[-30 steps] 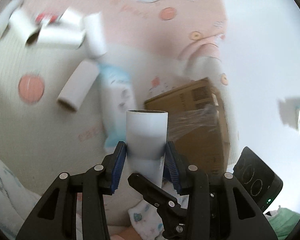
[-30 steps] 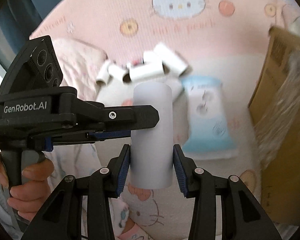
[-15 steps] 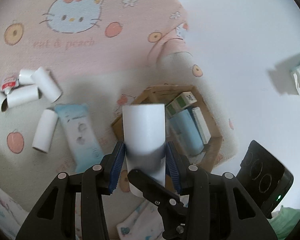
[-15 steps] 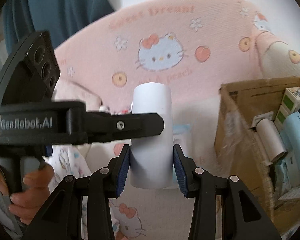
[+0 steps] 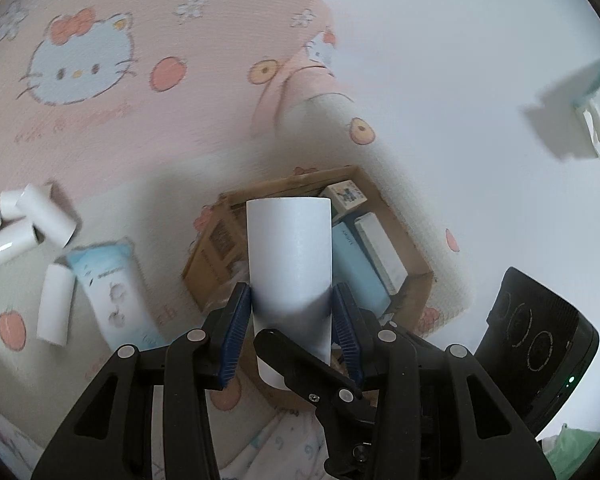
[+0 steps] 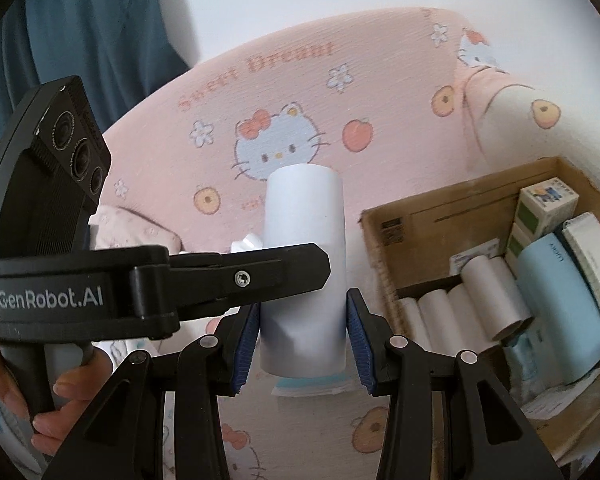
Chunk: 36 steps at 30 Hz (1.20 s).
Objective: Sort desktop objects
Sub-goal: 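Lower the second tube into the box beside the white rolls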
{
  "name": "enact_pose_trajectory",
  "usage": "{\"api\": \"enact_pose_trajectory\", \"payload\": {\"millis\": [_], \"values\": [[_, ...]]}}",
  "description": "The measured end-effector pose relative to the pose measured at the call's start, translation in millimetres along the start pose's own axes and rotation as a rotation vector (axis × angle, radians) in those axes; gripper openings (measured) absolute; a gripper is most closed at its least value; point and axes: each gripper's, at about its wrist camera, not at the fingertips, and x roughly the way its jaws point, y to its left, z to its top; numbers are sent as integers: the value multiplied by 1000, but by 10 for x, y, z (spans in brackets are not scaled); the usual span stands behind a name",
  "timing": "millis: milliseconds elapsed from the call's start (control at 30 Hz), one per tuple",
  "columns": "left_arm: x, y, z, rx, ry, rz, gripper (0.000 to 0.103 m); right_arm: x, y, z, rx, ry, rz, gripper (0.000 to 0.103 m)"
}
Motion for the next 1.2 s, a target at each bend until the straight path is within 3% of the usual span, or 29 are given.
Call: {"api": "enact_pose_trajectory", "payload": {"millis": [300, 567, 667, 967, 1200], "values": [[328, -284, 244, 65, 27, 0, 46, -40, -317, 248, 18, 23, -71, 40], [595, -616, 412, 173, 63, 25, 46, -168, -723, 397, 74, 7, -53, 40], [739, -620, 486, 156, 100, 24, 46, -174, -853, 448, 70, 16, -59, 40], [1226, -540, 627, 87, 236, 63, 46, 46, -1175, 539, 1, 144, -100, 40], [1467, -625, 697, 123, 320, 140, 46, 215, -1412, 616, -42, 257, -70, 40]]}}
